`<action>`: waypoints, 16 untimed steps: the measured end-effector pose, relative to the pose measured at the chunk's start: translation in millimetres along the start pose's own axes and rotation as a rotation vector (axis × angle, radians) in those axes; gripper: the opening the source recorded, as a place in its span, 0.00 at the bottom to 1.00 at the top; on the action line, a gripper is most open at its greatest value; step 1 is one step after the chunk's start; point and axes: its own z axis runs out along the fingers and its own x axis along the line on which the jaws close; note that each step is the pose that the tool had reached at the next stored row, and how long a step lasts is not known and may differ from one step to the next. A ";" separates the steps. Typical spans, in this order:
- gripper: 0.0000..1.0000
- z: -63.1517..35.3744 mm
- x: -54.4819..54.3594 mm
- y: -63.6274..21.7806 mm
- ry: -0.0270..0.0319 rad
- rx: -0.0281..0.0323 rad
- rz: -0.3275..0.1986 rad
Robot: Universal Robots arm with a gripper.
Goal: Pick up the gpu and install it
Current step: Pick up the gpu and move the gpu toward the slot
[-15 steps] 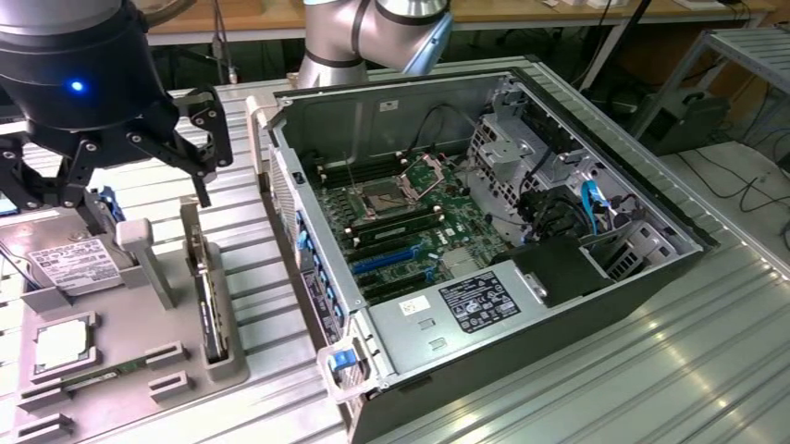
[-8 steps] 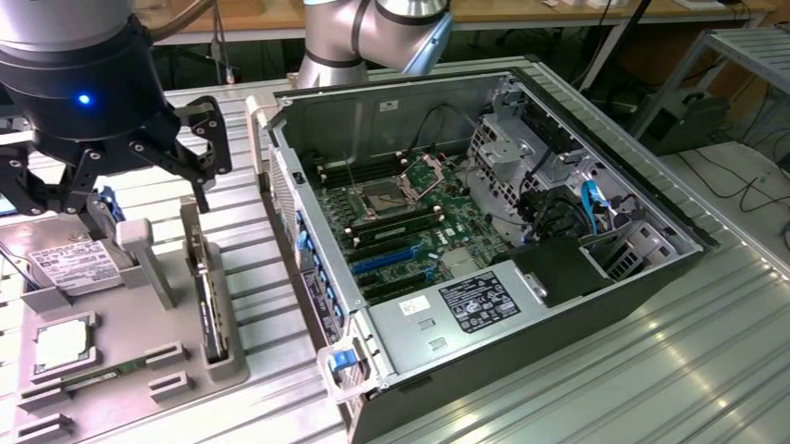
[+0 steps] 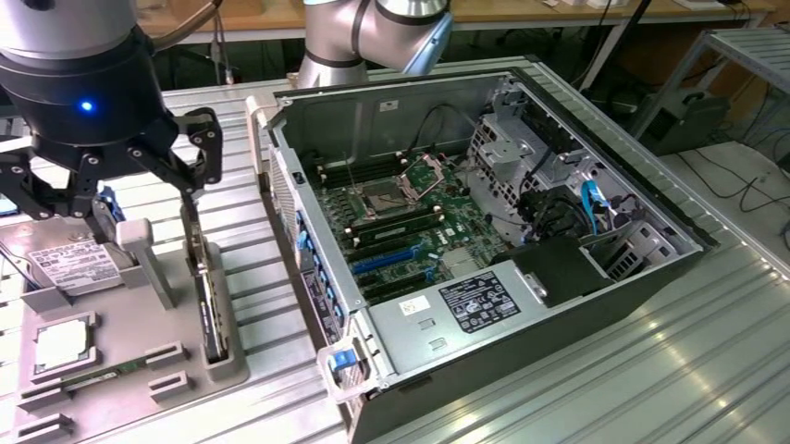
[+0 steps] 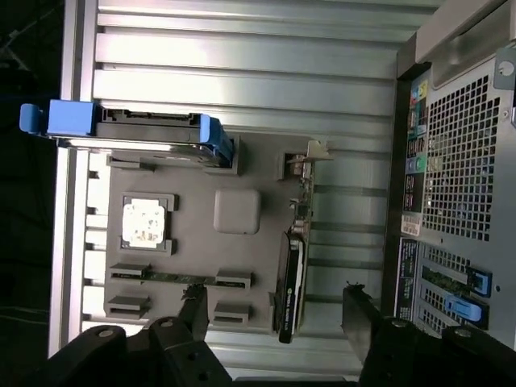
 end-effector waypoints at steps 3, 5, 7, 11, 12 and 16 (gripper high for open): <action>0.70 1.8 -0.1 0.7 0.0120 0.0001 0.000; 0.70 3.0 -0.2 1.1 0.0200 -0.0003 0.000; 0.70 4.0 -0.2 1.6 0.0273 -0.0005 0.001; 0.70 6.2 -0.3 2.1 0.0400 0.0001 0.001; 0.70 6.7 -0.4 2.1 0.0438 0.0000 0.001; 0.70 9.4 -0.4 2.3 0.0627 0.0000 0.002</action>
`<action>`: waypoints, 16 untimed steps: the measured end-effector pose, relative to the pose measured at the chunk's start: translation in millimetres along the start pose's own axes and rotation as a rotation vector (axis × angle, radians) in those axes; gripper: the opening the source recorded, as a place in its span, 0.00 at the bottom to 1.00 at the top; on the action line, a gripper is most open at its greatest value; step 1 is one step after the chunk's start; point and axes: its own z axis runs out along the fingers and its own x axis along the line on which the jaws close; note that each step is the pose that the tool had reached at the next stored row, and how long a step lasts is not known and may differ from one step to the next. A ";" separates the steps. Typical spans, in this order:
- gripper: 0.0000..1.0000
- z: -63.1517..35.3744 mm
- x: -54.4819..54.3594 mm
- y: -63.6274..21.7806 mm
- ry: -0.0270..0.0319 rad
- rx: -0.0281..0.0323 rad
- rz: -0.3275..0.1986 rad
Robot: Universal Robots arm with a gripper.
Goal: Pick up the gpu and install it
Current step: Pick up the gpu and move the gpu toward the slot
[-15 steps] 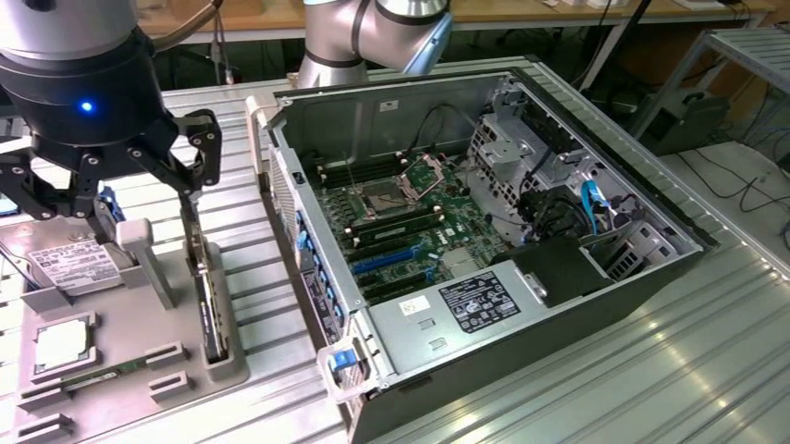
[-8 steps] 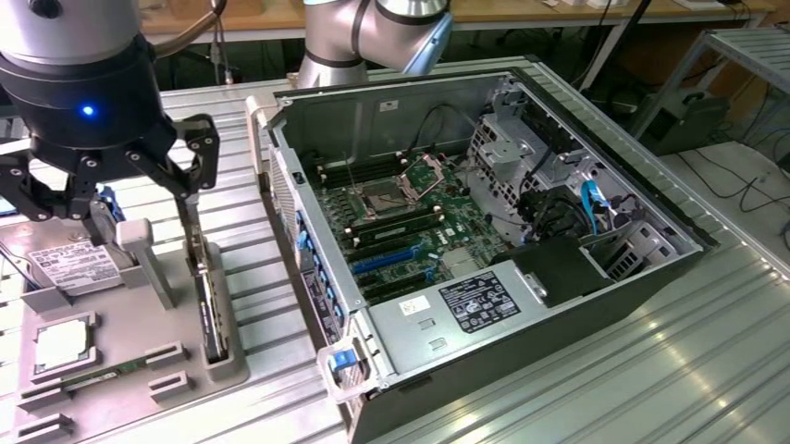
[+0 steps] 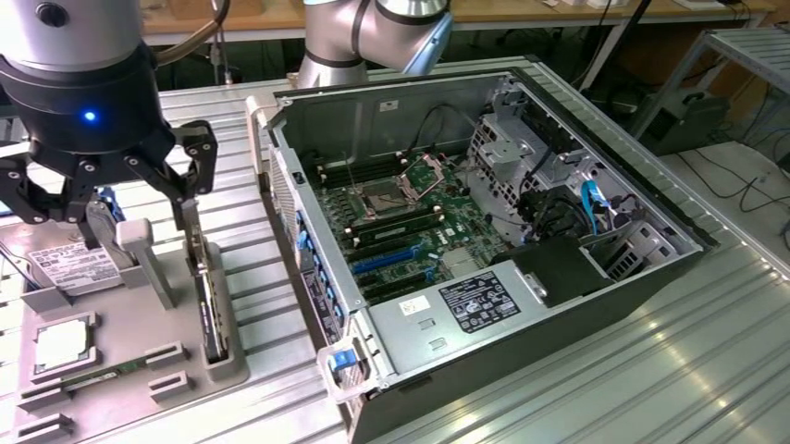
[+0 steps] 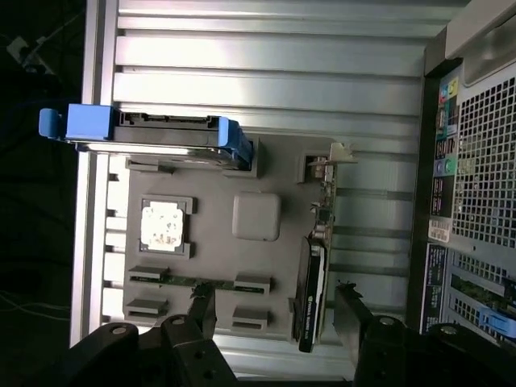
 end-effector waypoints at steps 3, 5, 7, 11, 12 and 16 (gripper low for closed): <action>0.70 2.6 -0.2 -0.1 0.0127 0.0006 0.001; 0.70 4.3 -0.3 0.0 0.0221 0.0003 -0.002; 0.70 6.4 -0.6 1.1 0.0256 0.0014 -0.015; 0.70 8.7 -1.6 7.1 0.0269 0.0023 -0.025; 0.70 9.3 -1.9 8.2 0.0272 0.0026 -0.027; 0.70 11.2 -2.8 10.8 0.0280 0.0036 -0.038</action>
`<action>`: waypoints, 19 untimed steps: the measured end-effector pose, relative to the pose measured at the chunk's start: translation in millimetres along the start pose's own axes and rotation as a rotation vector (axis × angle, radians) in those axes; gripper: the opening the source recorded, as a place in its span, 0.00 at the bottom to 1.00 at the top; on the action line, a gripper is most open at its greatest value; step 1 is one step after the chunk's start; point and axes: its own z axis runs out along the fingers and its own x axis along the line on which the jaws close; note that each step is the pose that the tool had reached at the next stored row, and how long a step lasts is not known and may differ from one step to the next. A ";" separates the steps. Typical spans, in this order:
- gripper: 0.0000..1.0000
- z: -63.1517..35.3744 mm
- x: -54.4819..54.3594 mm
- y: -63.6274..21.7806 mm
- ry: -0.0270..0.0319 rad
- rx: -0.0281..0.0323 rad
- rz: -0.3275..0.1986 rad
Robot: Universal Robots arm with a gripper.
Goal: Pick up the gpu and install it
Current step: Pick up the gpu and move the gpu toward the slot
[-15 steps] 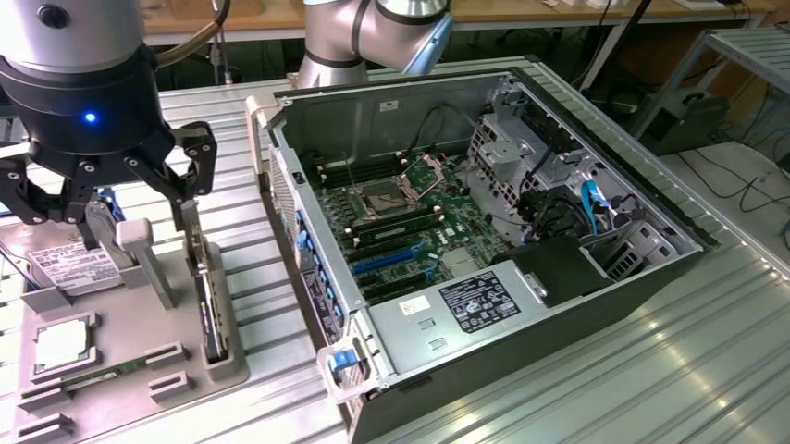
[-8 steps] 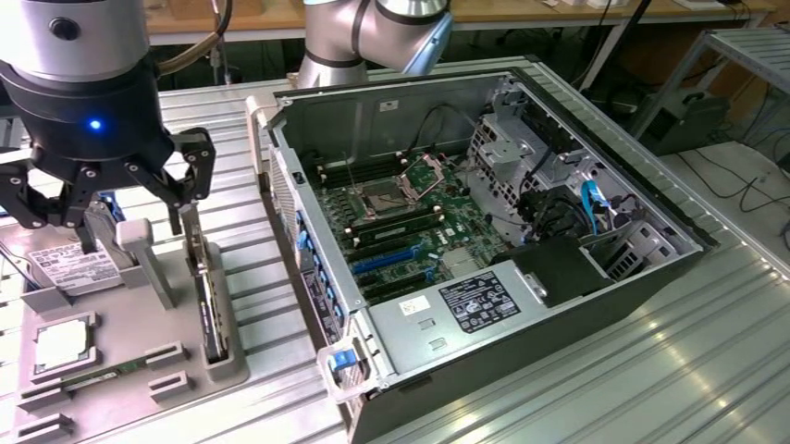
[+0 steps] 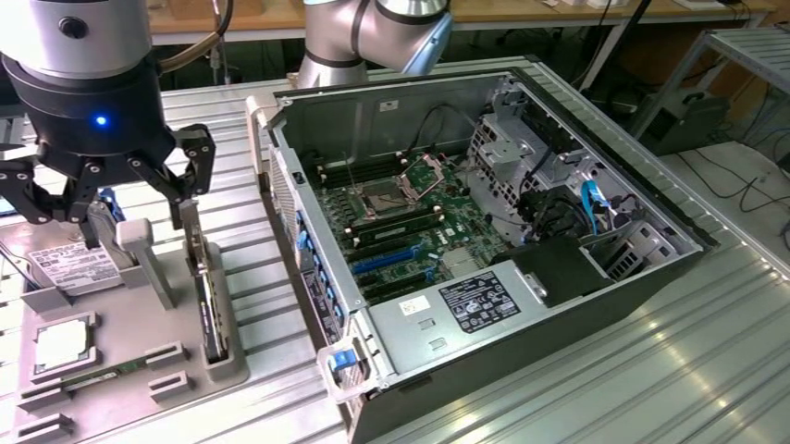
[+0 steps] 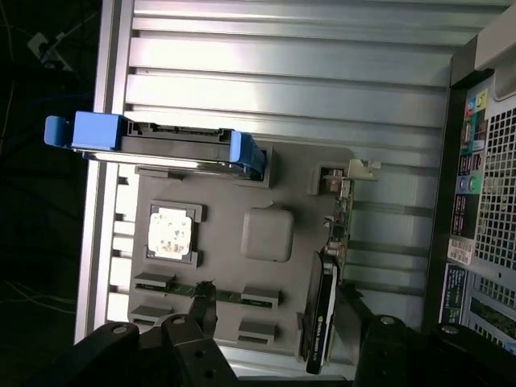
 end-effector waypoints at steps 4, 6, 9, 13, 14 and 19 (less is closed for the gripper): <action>0.70 1.6 -0.2 0.2 0.0007 0.0015 -0.013; 0.70 2.6 -0.3 0.3 0.0010 0.0021 -0.019; 0.70 4.3 -0.5 0.2 0.0012 0.0028 -0.025; 0.70 11.1 -1.7 0.2 0.0023 0.0034 -0.031; 0.70 12.1 -2.7 0.1 0.0030 0.0035 -0.032; 0.70 12.5 -7.0 -0.5 -0.0041 0.0049 -0.036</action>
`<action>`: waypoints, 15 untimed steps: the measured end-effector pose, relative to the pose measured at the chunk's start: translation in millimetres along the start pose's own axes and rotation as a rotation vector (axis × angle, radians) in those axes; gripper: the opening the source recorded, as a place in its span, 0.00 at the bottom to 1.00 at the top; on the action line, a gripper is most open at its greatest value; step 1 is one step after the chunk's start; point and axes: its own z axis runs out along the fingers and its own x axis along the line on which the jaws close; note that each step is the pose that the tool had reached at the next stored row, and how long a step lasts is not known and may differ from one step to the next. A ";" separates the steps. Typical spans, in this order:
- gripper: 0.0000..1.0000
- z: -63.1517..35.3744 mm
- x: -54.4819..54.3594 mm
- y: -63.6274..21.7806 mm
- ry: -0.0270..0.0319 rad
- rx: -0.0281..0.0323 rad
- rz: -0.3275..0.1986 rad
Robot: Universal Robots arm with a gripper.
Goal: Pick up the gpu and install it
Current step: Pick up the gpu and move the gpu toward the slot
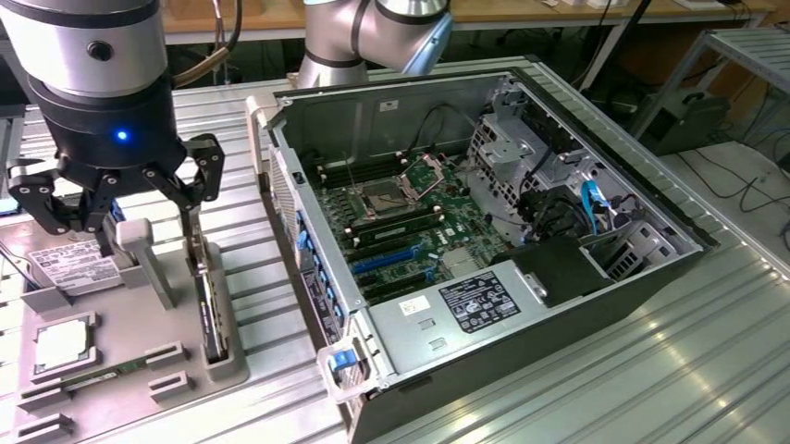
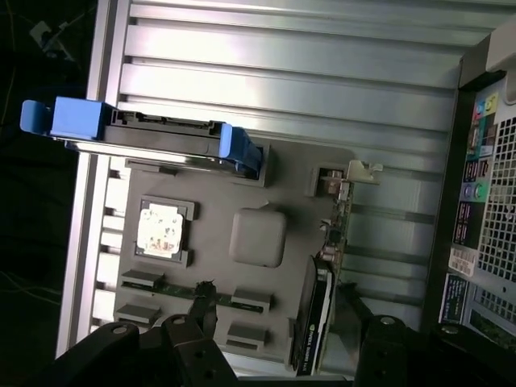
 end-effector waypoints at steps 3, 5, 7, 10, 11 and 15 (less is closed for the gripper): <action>0.70 0.1 -0.1 0.0 -0.0380 0.0057 -0.002; 0.70 0.6 -0.2 -0.1 -0.0586 0.0093 -0.003; 0.70 2.1 -0.4 -0.4 -0.0656 0.0102 -0.003; 0.70 4.7 -0.3 -1.9 -0.0726 0.0110 -0.002; 0.70 5.7 -0.5 -1.9 -0.0734 0.0106 0.003; 0.70 10.2 -1.6 -2.3 -0.0759 0.0091 0.030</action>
